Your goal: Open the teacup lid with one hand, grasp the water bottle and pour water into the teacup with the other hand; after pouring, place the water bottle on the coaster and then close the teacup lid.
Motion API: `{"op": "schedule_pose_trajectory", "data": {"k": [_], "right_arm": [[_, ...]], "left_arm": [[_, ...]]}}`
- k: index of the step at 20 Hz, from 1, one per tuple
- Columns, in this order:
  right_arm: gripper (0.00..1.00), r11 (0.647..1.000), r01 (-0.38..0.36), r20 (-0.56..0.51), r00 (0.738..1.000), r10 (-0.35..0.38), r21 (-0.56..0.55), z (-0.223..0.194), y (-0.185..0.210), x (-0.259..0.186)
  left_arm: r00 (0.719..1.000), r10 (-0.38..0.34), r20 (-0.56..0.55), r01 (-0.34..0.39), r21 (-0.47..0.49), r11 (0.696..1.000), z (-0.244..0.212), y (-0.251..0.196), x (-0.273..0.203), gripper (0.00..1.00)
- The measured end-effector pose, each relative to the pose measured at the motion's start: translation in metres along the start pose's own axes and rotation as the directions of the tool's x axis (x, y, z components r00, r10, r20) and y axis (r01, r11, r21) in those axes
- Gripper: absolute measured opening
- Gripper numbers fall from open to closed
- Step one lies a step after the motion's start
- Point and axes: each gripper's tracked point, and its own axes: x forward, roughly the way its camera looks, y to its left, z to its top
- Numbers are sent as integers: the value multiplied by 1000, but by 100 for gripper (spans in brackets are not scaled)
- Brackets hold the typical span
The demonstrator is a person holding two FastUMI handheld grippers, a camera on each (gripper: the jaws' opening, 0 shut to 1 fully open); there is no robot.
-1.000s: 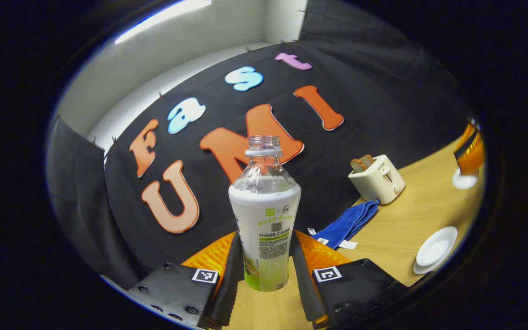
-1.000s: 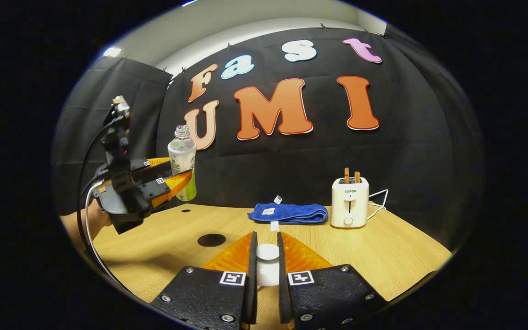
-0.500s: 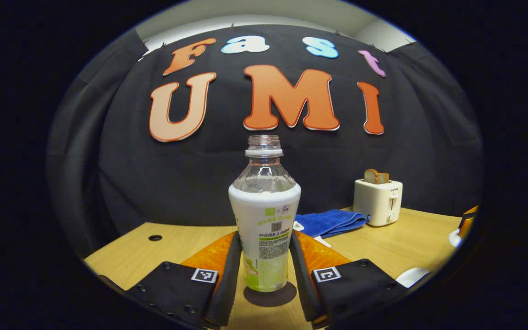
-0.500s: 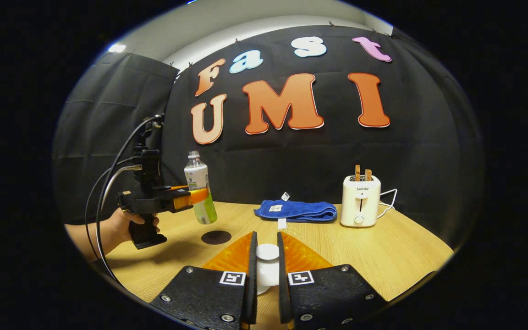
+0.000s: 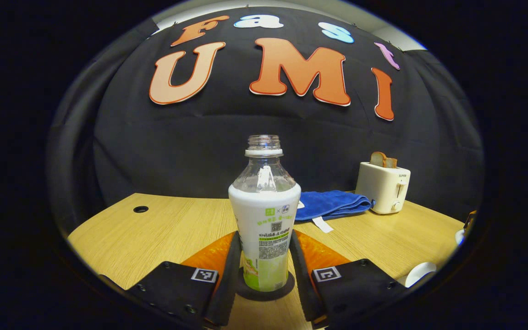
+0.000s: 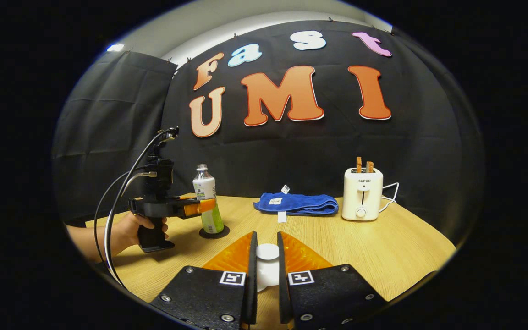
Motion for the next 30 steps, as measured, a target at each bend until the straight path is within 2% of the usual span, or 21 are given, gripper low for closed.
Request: {"op": "schedule_pose_trajectory", "data": {"k": [2, 4, 6, 8, 9, 13, 19, 22, 23, 24, 25, 30], "right_arm": [[19, 1000, 2, -3, 1000, -2, -3, -1, 1, 2], [19, 1000, 5, -6, 1000, -5, -4, -2, 4, 3], [19, 1000, 8, -3, 1000, -8, -6, 0, 5, 4], [19, 1000, 19, -10, 1000, -19, -7, -3, 5, 6], [19, 1000, 22, -14, 1000, -22, -7, -4, 7, 7], [19, 1000, 25, -12, 1000, -26, -14, -5, 14, 12], [19, 999, 28, -45, 999, -29, -24, -21, 30, 25], [19, 998, 54, -59, 997, -56, -42, -32, 29, 31], [19, 997, 56, -64, 996, -59, -43, -35, 31, 32], [20, 998, 53, -65, 996, -55, -43, -37, 34, 33], [19, 998, 50, -61, 997, -52, -43, -37, 37, 34], [20, 996, 64, -106, 992, -71, -62, -59, 34, 41]], "left_arm": [[1000, 2, -16, -2, 17, 1000, -2, -2, -2, 60], [1000, 22, -17, -21, 25, 999, -1, 4, -2, 69], [999, 37, -23, -36, 16, 999, -4, 8, -4, 71], [999, 15, -41, -15, -4, 1000, -8, 5, -9, 75], [999, 13, -46, -13, -8, 1000, -8, 4, -11, 83], [999, 1, -52, -2, -25, 1000, -9, 7, -24, 96], [999, -28, 35, 23, 123, 992, 15, 2, -58, 97], [998, -33, 57, 27, 108, 994, 20, -1, -73, 96], [998, -28, 57, 22, 105, 994, 20, 1, -80, 98], [997, -29, 73, 21, 111, 994, 24, 0, -87, 96], [995, -19, 98, 7, 118, 993, 31, 3, -93, 99], [980, 20, 199, -50, 151, 987, 62, 18, -123, 99]]}}
